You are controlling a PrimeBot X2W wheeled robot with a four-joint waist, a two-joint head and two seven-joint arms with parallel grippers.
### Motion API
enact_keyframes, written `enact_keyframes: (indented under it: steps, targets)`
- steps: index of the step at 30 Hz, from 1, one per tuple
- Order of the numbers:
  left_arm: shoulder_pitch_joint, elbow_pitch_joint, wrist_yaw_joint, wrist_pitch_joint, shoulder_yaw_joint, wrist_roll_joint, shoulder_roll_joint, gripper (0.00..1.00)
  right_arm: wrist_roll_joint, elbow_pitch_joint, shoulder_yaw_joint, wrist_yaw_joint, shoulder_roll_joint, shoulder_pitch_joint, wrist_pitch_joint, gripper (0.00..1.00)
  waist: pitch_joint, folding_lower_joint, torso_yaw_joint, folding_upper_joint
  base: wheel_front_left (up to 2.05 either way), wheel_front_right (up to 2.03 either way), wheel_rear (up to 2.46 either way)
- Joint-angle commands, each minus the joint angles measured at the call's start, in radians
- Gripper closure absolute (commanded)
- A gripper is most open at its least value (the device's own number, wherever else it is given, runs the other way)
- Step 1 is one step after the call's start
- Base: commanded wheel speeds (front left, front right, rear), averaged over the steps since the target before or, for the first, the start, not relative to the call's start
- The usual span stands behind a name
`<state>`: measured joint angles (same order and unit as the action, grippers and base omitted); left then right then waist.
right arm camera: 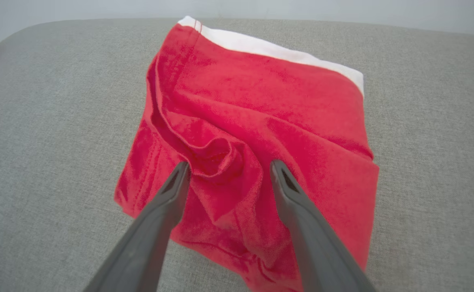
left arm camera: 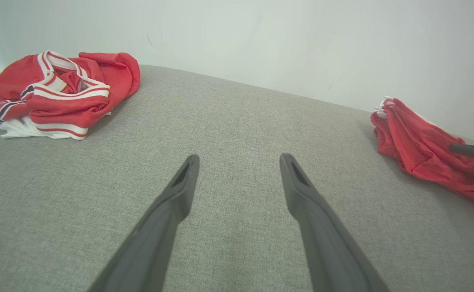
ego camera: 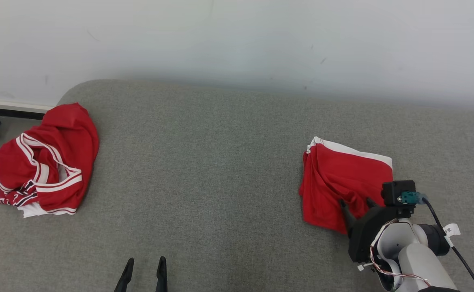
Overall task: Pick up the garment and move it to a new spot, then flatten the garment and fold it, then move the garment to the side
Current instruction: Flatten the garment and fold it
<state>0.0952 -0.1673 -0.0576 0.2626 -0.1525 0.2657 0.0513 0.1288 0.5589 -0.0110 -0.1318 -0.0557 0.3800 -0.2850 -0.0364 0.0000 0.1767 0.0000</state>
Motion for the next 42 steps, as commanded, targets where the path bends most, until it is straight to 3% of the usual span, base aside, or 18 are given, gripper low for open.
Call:
enact_keyframes:
  steps: [1, 13, 20, 22, 30, 32, 36, 37, 39, 42]
  targets:
    - [-0.008, -0.001, -0.002, 0.003, 0.002, 0.002, -0.002, 0.00, 0.013, 0.005, 0.015, 0.002, 0.002, 0.007, 0.006, 0.00, -0.002, 0.0000, 0.001, 0.0000, 0.00, 0.00, 0.00]
    - [-0.016, -0.006, -0.007, 0.003, 0.008, -0.005, -0.002, 0.00, -0.017, -0.027, -0.046, 0.002, 0.006, 0.037, 0.054, 0.00, -0.013, 0.0000, -0.007, 0.0000, 0.00, 0.00, 0.00]
    - [-0.024, -0.004, -0.003, 0.003, 0.005, 0.000, -0.002, 0.00, -0.129, -0.080, -0.062, 0.002, 0.000, 0.015, 0.022, 0.00, -0.021, 0.0000, -0.002, 0.0000, 0.00, 0.00, 0.00]
    - [-0.026, -0.003, -0.001, 0.003, 0.006, 0.001, -0.002, 0.00, -0.154, -0.094, -0.065, 0.002, -0.007, 0.005, 0.009, 0.05, -0.024, 0.0000, -0.001, 0.0000, 0.00, 0.00, 0.00]
    - [-0.028, -0.003, 0.000, 0.003, 0.008, 0.007, -0.002, 0.00, -0.161, -0.123, -0.074, 0.002, -0.025, -0.024, -0.030, 0.08, -0.035, 0.0000, -0.006, 0.0000, 0.00, 0.00, 0.00]
    - [-0.032, -0.003, 0.000, 0.003, 0.006, 0.007, -0.002, 0.00, -0.156, -0.126, -0.085, 0.002, -0.025, -0.025, -0.033, 0.13, -0.037, 0.0000, -0.007, 0.0000, 0.00, 0.00, 0.00]
    - [-0.034, -0.002, 0.000, 0.003, 0.005, 0.009, -0.002, 0.00, -0.156, -0.135, -0.095, 0.002, -0.024, -0.030, -0.038, 0.34, -0.041, 0.0000, -0.006, 0.0000, 0.00, 0.00, 0.00]
    - [-0.035, -0.003, 0.001, 0.003, 0.004, 0.010, -0.002, 0.00, -0.153, -0.136, -0.095, 0.002, -0.023, -0.033, -0.038, 0.35, -0.042, 0.0000, -0.005, 0.0000, 0.00, 0.00, 0.00]
    - [-0.036, -0.004, 0.002, 0.003, 0.004, 0.008, -0.002, 0.00, -0.152, -0.138, -0.093, 0.002, -0.024, -0.036, -0.042, 0.48, -0.043, 0.0000, -0.004, 0.0000, 0.00, 0.00, 0.00]
    - [-0.037, -0.005, 0.002, 0.003, 0.004, 0.008, -0.002, 0.00, -0.154, -0.137, -0.087, 0.002, -0.025, -0.040, -0.049, 0.59, -0.044, 0.0000, -0.003, 0.0000, 0.00, 0.00, 0.00]
